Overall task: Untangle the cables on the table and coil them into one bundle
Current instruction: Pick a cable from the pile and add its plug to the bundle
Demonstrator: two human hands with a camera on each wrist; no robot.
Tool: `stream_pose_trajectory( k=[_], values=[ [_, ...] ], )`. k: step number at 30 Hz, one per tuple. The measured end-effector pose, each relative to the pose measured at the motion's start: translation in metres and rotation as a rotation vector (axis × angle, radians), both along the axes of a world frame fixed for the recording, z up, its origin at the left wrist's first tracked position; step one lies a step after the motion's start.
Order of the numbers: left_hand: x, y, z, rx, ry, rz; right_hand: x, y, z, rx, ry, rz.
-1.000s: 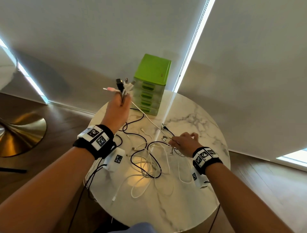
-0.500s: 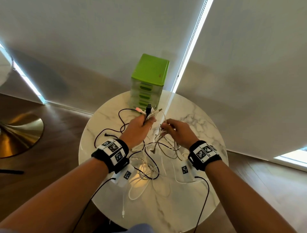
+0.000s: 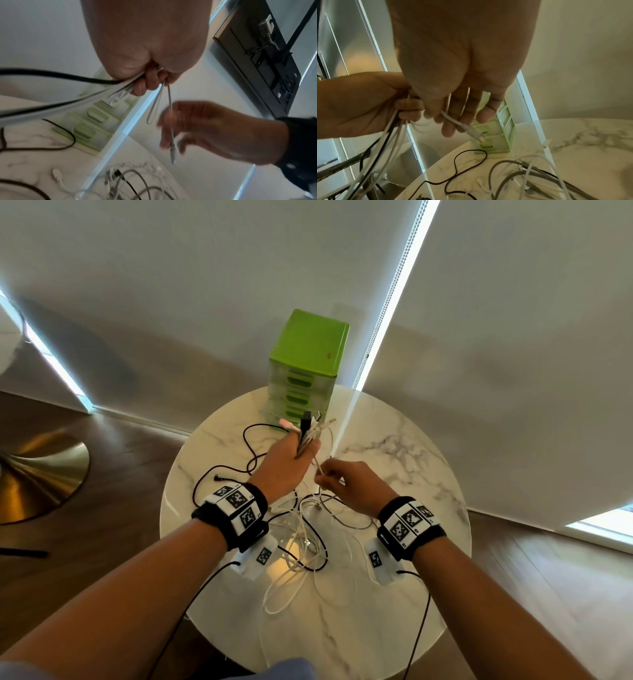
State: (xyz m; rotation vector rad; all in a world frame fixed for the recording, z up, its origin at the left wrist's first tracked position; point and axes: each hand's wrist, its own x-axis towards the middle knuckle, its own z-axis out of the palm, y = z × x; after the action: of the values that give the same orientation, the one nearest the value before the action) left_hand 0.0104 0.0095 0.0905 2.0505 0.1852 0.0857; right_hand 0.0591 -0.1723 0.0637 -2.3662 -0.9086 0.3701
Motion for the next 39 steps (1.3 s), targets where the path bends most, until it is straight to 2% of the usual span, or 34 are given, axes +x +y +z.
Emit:
stream_pose_trajectory(
  k=[2, 5, 7, 9, 12, 17, 23, 25, 29, 34, 37, 39],
  values=[
    [0.003, 0.013, 0.005, 0.008, -0.032, 0.069, 0.005, -0.005, -0.01, -0.061, 0.013, -0.038],
    [0.004, 0.036, 0.013, 0.035, -0.064, 0.13, 0.01, -0.006, -0.013, 0.028, 0.045, -0.096],
    [0.001, 0.049, 0.018, 0.06, -0.078, 0.156, 0.011, 0.004, -0.008, 0.06, -0.019, -0.06],
    [-0.004, 0.059, 0.021, 0.093, -0.067, 0.154, 0.008, 0.023, -0.001, 0.086, -0.054, -0.006],
    [-0.014, 0.069, 0.019, 0.095, -0.07, 0.125, -0.003, 0.07, 0.012, 0.176, 0.005, 0.036],
    [-0.039, 0.094, 0.012, -0.003, -0.06, 0.16, -0.023, 0.135, 0.014, 0.327, 0.011, 0.066],
    [-0.089, 0.163, 0.012, 0.017, -0.067, 0.462, -0.039, 0.18, 0.015, 0.545, 0.281, -0.016],
    [-0.112, 0.188, 0.013, 0.023, -0.048, 0.539, -0.043, 0.194, 0.008, 0.56, 0.372, -0.024],
    [-0.154, 0.23, 0.008, 0.053, -0.028, 0.647, -0.063, 0.232, -0.021, 0.233, 0.24, 0.144],
    [-0.192, 0.252, 0.007, 0.076, -0.005, 0.659, -0.113, 0.264, -0.067, -0.14, 0.258, 0.382],
    [-0.206, 0.261, 0.0, 0.042, 0.026, 0.648, -0.139, 0.269, -0.093, -0.366, 0.281, 0.386],
    [-0.215, 0.266, -0.008, -0.004, 0.054, 0.634, -0.151, 0.275, -0.095, -0.344, 0.291, 0.343]
  ],
)
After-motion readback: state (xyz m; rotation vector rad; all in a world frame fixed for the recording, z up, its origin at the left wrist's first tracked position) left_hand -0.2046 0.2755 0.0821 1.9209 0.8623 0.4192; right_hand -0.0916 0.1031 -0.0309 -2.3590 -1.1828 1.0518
